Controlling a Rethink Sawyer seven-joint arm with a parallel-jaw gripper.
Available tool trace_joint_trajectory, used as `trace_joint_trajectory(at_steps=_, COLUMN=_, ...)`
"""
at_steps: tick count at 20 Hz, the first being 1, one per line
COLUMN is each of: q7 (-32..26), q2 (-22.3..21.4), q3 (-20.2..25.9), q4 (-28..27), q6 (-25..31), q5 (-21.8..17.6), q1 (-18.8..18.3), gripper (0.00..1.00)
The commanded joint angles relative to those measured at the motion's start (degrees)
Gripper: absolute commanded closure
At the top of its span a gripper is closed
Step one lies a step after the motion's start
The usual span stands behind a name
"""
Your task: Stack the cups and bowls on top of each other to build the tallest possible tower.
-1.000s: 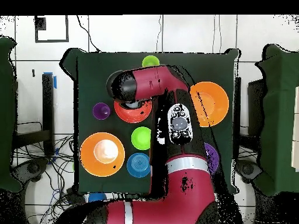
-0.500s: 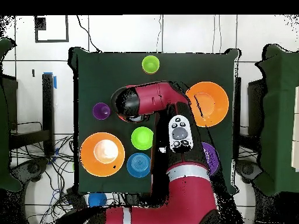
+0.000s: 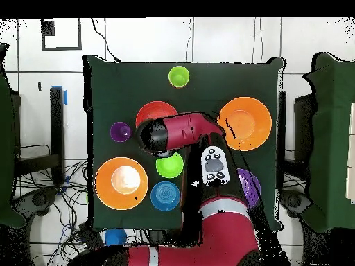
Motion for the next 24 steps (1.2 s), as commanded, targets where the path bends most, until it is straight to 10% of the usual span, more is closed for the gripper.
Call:
trace_joint_trajectory(at_steps=1, q7=-1.59, q2=0.86, q3=3.37, q4=6.67, q6=-4.89, q5=-0.96, q1=-2.84, gripper=0.00)
trace_joint_trajectory(at_steps=24, q7=-9.79, q2=4.14, q3=8.57, q4=9.38, q6=-8.81, q5=-5.97, q1=-9.31, gripper=0.00)
